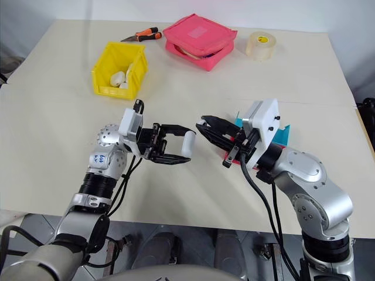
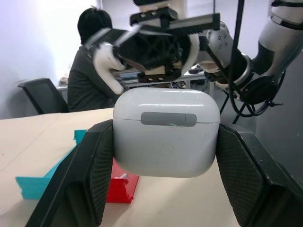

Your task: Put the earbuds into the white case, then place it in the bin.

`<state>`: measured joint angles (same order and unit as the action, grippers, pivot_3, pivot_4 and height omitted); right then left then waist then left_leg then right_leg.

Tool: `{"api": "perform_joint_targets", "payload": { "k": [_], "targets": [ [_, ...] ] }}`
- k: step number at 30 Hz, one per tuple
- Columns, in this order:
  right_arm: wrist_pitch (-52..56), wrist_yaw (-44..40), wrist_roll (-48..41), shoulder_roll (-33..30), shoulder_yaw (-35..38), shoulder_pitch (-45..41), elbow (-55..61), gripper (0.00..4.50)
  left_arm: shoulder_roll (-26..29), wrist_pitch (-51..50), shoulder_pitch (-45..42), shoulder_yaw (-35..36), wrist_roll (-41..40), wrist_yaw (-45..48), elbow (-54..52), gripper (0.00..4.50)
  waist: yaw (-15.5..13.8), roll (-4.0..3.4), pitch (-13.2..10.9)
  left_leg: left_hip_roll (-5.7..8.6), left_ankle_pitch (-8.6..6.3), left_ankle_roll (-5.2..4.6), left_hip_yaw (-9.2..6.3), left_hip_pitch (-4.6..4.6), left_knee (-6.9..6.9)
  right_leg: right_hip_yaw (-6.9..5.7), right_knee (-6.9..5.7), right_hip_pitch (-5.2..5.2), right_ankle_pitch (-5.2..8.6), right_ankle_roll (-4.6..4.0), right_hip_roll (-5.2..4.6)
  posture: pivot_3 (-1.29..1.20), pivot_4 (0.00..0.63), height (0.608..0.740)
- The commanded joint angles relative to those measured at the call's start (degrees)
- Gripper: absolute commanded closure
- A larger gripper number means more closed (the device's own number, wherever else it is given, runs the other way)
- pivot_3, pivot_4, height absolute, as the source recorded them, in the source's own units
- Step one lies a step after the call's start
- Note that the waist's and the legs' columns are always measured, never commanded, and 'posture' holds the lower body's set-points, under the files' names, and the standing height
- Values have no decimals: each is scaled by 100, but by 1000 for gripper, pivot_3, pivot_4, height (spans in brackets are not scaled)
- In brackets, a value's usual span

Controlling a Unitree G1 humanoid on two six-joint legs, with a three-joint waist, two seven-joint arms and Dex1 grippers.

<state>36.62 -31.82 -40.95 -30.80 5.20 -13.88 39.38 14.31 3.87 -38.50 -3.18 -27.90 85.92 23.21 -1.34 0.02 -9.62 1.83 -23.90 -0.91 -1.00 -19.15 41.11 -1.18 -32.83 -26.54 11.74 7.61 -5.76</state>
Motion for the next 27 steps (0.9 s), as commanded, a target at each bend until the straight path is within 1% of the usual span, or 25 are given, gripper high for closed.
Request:
{"api": "perform_joint_targets", "payload": {
  "k": [1, 8, 13, 27],
  "targets": [
    [7, 58, -23, -72, -20, 126, 276, 4033, -45, 107, -171, 87, -89, 63, -32, 1690, 0, 0, 0, 0, 0, -1, 0, 0, 0, 0, 0, 0, 0, 0, 0, 0, 150, 740],
    [17, 38, 170, -77, -413, 238, 285, 4033, -102, 103, -230, 111, -100, 45, -10, 1690, 4, 0, 0, 0, -1, -1, 1, 1, 1, 1, 0, 0, 0, 0, 0, 0, 150, 740],
    [63, 64, 200, 25, -647, 82, 348, 4033, -126, 46, -233, 104, -58, 46, -12, 1690, 4, 0, 0, 0, -1, -1, 0, 1, 2, 1, 0, 1, 0, 0, 0, 0, 150, 740],
    [188, 142, 85, 231, -907, -388, 489, 4033, -111, -154, -42, -76, 79, 104, -203, 1690, 6, 0, 0, 0, -1, -2, -1, 0, 3, 0, 0, 1, 0, 0, 0, 0, 150, 740]
  ]
}}
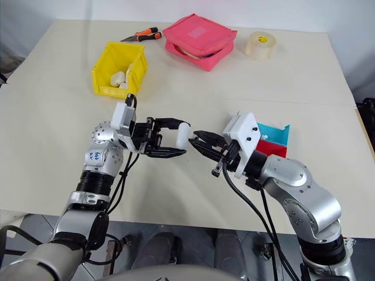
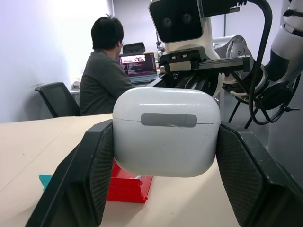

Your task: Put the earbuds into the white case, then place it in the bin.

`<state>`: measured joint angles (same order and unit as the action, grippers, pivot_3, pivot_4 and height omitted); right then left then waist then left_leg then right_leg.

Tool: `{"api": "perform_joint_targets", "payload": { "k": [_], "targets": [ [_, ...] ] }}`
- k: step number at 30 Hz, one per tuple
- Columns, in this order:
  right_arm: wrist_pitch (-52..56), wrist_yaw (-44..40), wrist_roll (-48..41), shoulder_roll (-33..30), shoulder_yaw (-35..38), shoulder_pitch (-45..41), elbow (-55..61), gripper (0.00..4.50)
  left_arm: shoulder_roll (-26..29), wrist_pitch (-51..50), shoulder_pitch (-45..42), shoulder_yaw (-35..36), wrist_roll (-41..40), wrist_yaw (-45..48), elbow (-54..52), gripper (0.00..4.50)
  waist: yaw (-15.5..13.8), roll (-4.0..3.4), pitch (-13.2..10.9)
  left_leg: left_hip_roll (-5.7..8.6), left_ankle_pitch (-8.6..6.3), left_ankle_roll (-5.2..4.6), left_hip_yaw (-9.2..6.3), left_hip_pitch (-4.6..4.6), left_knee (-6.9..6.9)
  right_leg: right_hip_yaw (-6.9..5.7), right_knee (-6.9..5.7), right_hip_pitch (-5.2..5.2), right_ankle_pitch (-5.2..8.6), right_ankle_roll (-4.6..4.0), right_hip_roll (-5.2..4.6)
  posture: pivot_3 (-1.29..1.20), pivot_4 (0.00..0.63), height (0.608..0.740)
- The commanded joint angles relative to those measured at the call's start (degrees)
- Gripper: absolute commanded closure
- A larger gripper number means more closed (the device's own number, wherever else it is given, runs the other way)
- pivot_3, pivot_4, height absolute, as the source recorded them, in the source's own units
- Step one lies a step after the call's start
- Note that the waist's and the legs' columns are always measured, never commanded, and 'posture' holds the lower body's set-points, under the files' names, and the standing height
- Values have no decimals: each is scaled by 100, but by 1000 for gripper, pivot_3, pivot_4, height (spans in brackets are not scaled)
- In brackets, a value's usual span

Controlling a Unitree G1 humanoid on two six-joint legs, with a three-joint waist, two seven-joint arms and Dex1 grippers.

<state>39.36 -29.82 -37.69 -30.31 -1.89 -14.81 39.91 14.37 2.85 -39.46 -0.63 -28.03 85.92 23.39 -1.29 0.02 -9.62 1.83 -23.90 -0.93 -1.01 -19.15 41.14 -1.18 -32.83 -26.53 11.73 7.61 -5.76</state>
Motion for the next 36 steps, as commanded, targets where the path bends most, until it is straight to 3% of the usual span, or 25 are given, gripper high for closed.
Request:
{"api": "perform_joint_targets", "payload": {
  "k": [1, 15, 25, 36],
  "targets": [
    [-74, -54, -250, 196, -206, -342, 438, 4033, -113, -67, 76, -349, 99, 112, -239, 1690, 3, 0, 0, 0, 0, 0, 0, 0, 0, 1, 0, 0, 0, 0, 0, 0, 150, 740],
    [1, 3, -333, 270, -228, -504, 494, 4033, -105, -21, 159, -437, 51, 50, -315, 1690, 2, 0, 0, 1, -1, -2, -1, 0, 3, 0, 0, 0, 0, 0, 0, 0, 150, 740],
    [-144, 136, -494, 367, 320, -645, 284, 4033, -51, -94, 208, -309, -42, 58, -258, 1690, 4, 0, 0, 1, -1, -2, 0, 0, 3, 0, -1, 0, 0, 0, 0, 0, 150, 740],
    [-272, 47, -350, 429, 88, -213, 158, 4033, -88, -85, 174, -165, -71, -4, -246, 1690, 5, 0, 0, 1, -1, -2, 1, -1, 3, 0, -1, 0, 0, 0, 0, 0, 150, 740]
  ]
}}
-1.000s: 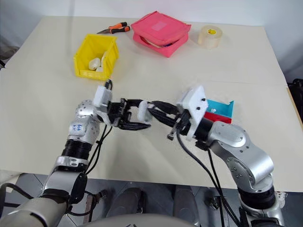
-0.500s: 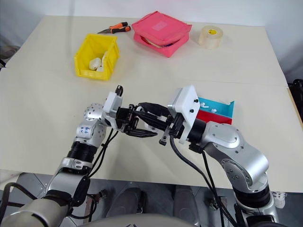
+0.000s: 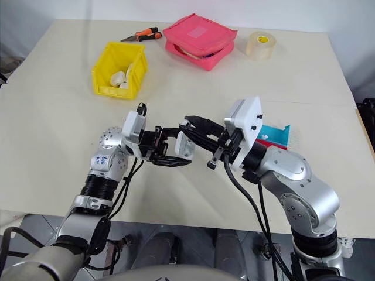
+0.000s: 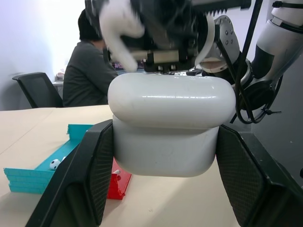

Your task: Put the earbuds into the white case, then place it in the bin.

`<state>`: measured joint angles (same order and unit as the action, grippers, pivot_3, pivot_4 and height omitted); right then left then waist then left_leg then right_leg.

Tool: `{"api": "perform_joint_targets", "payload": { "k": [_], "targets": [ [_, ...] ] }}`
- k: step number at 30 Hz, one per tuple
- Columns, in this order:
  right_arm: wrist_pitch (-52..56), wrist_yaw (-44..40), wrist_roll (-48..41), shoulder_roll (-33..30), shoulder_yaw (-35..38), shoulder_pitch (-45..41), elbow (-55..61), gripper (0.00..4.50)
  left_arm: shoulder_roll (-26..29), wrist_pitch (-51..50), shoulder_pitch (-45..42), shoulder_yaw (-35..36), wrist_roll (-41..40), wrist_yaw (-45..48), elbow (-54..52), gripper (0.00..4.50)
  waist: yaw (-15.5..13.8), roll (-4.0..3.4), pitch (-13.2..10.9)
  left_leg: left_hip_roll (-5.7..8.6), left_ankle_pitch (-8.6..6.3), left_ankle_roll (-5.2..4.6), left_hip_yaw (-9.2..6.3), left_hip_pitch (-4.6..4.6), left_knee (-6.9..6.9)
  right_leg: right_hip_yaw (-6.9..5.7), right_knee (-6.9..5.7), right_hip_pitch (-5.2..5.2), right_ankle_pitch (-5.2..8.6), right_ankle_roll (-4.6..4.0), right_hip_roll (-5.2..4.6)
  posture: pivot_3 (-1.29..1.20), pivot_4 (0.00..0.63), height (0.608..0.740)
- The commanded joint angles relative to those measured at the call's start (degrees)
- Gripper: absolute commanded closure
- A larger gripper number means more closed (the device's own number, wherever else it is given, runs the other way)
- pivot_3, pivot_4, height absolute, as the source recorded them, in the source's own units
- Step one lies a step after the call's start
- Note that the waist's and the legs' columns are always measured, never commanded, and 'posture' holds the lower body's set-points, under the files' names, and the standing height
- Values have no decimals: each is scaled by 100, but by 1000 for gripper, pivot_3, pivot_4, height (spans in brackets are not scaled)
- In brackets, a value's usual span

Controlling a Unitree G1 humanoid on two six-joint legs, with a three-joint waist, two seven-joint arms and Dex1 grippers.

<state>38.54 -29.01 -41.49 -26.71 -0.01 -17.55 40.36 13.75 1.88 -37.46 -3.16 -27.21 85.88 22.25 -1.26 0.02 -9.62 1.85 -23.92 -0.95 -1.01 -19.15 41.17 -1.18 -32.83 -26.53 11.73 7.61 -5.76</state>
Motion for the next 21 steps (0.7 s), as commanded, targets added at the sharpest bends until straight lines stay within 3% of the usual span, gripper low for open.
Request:
{"api": "perform_joint_targets", "payload": {
  "k": [1, 21],
  "targets": [
    [-220, -57, 73, 82, -153, 90, 81, 4033, -36, 10, -34, 90, -159, -2, -140, 1690, 3, 0, 0, 0, 0, 0, 0, 0, 0, 0, 0, 0, 0, 0, 0, 0, 150, 740],
    [-933, -342, 593, 315, -584, 509, -610, 4033, -159, -175, -139, 129, -290, -39, -434, 1690, 4, 0, 0, 1, 0, 0, 1, 0, 0, 0, 0, 0, 0, 0, 0, 0, 150, 740]
  ]
}}
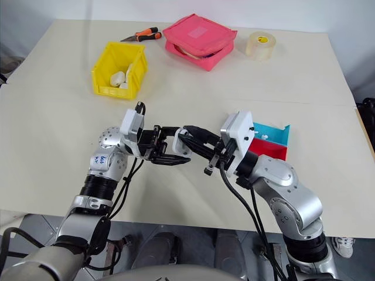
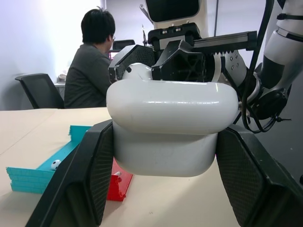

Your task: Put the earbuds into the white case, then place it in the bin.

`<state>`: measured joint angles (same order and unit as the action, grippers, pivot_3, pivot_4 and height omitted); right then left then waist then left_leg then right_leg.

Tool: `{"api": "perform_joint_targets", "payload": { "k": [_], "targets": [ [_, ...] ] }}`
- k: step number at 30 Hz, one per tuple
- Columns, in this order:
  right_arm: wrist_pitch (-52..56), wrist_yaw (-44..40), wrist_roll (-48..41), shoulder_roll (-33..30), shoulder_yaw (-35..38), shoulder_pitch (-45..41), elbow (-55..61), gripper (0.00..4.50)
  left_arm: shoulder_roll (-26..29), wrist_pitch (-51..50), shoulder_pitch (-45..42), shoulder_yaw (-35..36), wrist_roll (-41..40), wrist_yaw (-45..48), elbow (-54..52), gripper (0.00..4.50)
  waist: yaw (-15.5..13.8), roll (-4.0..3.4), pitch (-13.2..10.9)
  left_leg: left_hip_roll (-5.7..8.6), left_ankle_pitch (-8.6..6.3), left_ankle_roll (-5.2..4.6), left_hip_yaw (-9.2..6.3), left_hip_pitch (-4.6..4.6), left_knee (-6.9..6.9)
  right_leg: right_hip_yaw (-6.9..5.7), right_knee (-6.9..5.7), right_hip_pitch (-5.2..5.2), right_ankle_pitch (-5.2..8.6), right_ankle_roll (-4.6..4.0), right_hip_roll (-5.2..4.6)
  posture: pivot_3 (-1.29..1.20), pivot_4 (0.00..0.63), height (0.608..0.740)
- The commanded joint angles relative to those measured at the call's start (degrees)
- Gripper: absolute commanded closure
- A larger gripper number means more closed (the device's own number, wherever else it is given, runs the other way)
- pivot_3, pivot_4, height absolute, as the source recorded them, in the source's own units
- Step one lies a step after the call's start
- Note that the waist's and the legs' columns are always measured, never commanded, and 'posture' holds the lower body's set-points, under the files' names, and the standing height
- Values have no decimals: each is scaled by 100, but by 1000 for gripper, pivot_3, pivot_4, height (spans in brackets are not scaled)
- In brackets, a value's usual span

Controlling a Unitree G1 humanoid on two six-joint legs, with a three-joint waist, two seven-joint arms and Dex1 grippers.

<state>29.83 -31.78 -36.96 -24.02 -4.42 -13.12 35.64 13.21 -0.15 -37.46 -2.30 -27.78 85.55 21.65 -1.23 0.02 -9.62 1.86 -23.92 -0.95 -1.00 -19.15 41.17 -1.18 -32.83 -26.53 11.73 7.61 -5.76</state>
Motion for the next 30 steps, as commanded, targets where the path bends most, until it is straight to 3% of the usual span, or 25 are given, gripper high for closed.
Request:
{"api": "perform_joint_targets", "payload": {
  "k": [1, 21, 30],
  "targets": [
    [-134, -61, 192, 82, -149, 65, -226, 4033, -111, 10, -127, 30, -244, 9, -412, 1690, 2, 0, 0, 0, 0, 0, 0, 0, 0, 0, 0, 0, 0, 0, 0, 0, 150, 740],
    [-775, -3, 917, 265, -336, 361, -937, 4033, -135, -134, -111, 11, -318, 154, -575, 1690, 5, 0, 0, 0, 0, 0, 1, 1, 0, 0, 0, 0, 0, 0, 1, 0, 150, 740],
    [-678, -115, 1052, -66, -352, 699, -664, 4033, -127, -5, -170, 125, -281, 48, -447, 1690, -4, 0, 0, 0, 0, 0, 1, 1, 0, 0, 0, 1, 0, 0, 1, 0, 150, 740]
  ]
}}
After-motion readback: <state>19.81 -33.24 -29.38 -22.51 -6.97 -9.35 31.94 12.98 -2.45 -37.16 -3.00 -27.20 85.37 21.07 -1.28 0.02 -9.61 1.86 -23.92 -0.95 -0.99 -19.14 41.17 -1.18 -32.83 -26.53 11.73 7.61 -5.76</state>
